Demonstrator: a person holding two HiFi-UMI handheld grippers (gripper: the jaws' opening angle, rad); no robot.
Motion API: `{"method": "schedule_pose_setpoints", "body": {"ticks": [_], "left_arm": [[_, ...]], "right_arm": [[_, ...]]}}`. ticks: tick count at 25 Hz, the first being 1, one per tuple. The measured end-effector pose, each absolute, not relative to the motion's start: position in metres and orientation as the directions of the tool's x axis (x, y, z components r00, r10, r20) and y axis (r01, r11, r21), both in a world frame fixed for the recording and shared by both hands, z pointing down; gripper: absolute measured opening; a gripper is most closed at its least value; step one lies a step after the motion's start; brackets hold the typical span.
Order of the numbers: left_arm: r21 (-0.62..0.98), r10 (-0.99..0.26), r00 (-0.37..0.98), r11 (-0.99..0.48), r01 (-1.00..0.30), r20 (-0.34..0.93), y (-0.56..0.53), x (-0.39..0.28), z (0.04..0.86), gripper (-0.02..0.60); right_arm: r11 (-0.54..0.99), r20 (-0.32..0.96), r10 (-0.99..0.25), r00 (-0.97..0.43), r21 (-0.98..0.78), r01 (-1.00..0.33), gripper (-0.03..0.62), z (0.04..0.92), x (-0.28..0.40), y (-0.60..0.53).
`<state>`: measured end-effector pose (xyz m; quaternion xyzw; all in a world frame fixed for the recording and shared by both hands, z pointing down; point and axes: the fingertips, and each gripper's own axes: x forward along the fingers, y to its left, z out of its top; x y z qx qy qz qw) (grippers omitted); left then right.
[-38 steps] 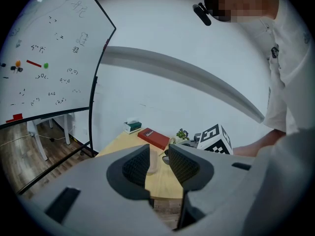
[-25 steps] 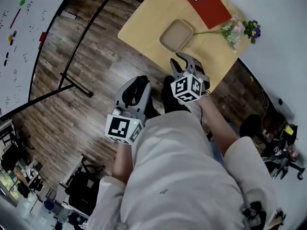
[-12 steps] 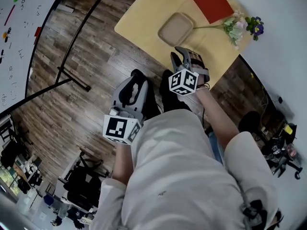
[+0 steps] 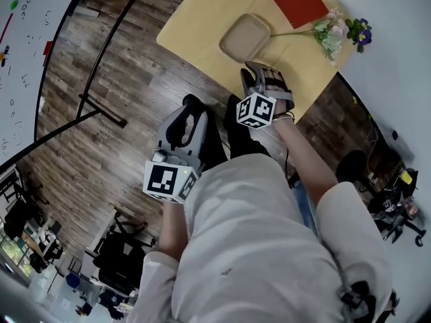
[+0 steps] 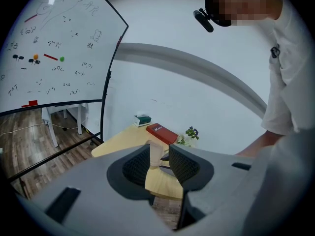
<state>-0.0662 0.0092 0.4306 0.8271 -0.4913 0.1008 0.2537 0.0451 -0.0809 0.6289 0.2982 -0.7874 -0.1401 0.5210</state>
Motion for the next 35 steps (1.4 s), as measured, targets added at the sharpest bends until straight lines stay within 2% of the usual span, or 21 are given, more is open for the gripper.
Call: {"method": "schedule_pose_setpoints", "body": {"ticks": [23,35], "left_arm": [[0.332,-0.751,0.489,-0.37,-0.868,0.444,0.007,-0.07,0.443,0.11],[0.324,-0.756,0.481,-0.365,-0.873,0.444,0.012,-0.068,0.439,0.11]], "right_arm": [[0.71,0.669,-0.695,-0.264,0.695,-0.11,0.086,0.654,0.039,-0.087],[0.689,0.648,-0.714,-0.264,0.716,-0.106,0.069,0.65,0.04,-0.084]]}}
